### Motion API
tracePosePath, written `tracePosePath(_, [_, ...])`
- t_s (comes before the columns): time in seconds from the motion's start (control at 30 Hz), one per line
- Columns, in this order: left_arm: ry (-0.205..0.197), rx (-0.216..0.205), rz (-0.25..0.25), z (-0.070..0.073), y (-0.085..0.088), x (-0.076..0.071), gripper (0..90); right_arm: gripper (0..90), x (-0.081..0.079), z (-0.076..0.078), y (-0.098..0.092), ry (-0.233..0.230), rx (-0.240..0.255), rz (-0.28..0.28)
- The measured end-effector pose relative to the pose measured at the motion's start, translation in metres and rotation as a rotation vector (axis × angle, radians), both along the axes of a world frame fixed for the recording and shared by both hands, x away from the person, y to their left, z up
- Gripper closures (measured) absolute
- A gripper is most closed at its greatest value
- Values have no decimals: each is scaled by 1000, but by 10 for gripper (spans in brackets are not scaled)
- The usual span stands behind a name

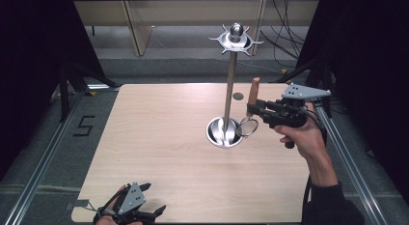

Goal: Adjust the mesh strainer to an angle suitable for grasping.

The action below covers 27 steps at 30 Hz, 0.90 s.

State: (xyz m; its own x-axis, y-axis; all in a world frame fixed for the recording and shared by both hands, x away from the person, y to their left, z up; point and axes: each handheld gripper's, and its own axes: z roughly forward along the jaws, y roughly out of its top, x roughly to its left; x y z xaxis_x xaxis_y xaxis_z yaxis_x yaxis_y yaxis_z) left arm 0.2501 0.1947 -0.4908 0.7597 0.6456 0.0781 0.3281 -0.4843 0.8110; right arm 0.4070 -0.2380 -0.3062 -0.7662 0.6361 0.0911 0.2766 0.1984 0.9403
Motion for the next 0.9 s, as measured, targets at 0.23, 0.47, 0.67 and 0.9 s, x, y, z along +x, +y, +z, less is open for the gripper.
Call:
tracePosePath(0.23, [14,-9,2,0,-1,0,153,705,6,18,3,-15,21,0])
tracePosePath(0.47, [3,-8,4,0,-1,0,153,705,15,37,12,-17,33,4])
tracePosePath(0.67, [15,-6,1,0,-1,0,153,705,21,45,13,-18,29,-10])
tracePosePath(0.9, [-3,23,-8,1,0,1,153,705,31,49,14,8,7,-16])
